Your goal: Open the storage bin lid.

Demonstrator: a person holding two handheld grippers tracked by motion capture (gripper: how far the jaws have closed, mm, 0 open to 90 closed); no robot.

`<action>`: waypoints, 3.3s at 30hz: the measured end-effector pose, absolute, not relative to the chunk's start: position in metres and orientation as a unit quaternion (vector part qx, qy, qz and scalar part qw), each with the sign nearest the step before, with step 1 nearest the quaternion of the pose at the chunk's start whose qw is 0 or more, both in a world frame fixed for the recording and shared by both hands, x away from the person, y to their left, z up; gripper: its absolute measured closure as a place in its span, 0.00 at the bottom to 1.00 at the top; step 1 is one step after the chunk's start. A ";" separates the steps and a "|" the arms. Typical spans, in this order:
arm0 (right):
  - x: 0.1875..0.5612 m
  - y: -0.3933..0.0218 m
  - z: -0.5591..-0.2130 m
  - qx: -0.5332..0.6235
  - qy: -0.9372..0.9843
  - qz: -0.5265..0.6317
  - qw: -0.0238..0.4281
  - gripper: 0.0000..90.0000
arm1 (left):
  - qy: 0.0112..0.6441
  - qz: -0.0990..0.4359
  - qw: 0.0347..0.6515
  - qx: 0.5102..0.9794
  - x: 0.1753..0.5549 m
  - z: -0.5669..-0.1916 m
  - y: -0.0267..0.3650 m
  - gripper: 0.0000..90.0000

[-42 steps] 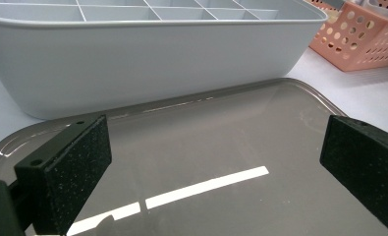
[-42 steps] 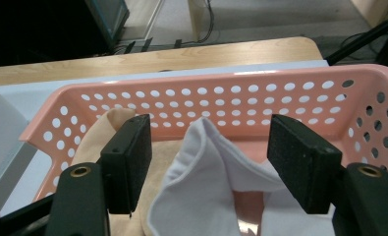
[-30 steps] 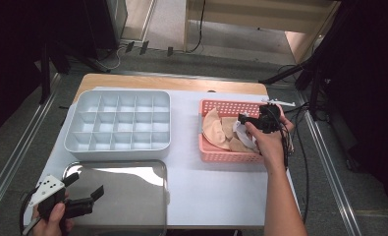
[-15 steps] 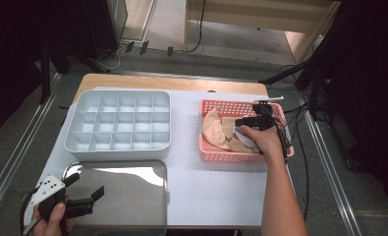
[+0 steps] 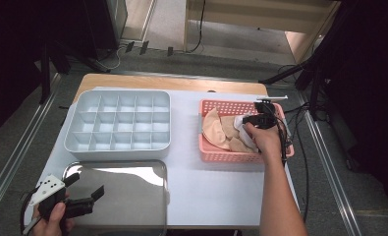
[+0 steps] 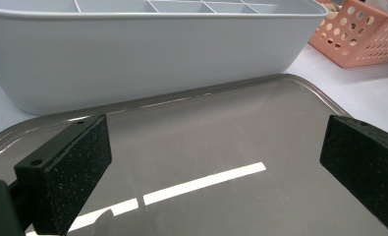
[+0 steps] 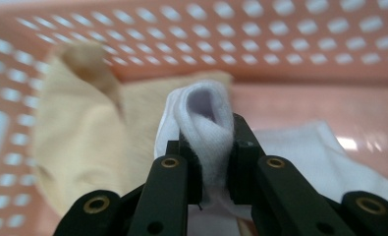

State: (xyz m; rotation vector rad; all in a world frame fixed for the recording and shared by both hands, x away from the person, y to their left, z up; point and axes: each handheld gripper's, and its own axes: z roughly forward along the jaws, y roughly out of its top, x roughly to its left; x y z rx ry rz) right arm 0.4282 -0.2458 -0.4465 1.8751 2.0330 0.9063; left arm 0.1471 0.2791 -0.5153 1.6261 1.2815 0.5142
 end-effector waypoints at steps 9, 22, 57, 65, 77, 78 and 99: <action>0.415 -0.217 -0.424 0.592 0.678 0.412 0.141 0.90 | 0.526 0.212 0.483 0.667 0.146 -0.515 0.278 0.00; 0.419 -0.217 -0.442 0.613 0.673 0.397 0.116 0.91 | 0.526 0.211 0.484 0.667 0.147 -0.515 0.279 0.00; 0.332 -0.210 -0.426 0.528 0.600 0.558 0.224 0.91 | 0.513 0.211 0.487 0.674 0.146 -0.517 0.270 0.00; 0.319 -0.208 -0.418 0.515 0.597 0.573 0.227 0.91 | 0.515 0.214 0.486 0.673 0.146 -0.517 0.271 0.00; 0.289 -0.207 -0.406 0.494 0.593 0.594 0.227 0.91 | 0.514 0.213 0.489 0.672 0.145 -0.517 0.270 0.00; 0.286 -0.207 -0.406 0.493 0.592 0.596 0.225 0.91 | 0.513 0.213 0.488 0.673 0.145 -0.516 0.269 0.00; 0.201 -0.206 -0.447 0.487 0.605 0.598 0.198 0.91 | 0.507 0.214 0.493 0.674 0.142 -0.515 0.259 0.00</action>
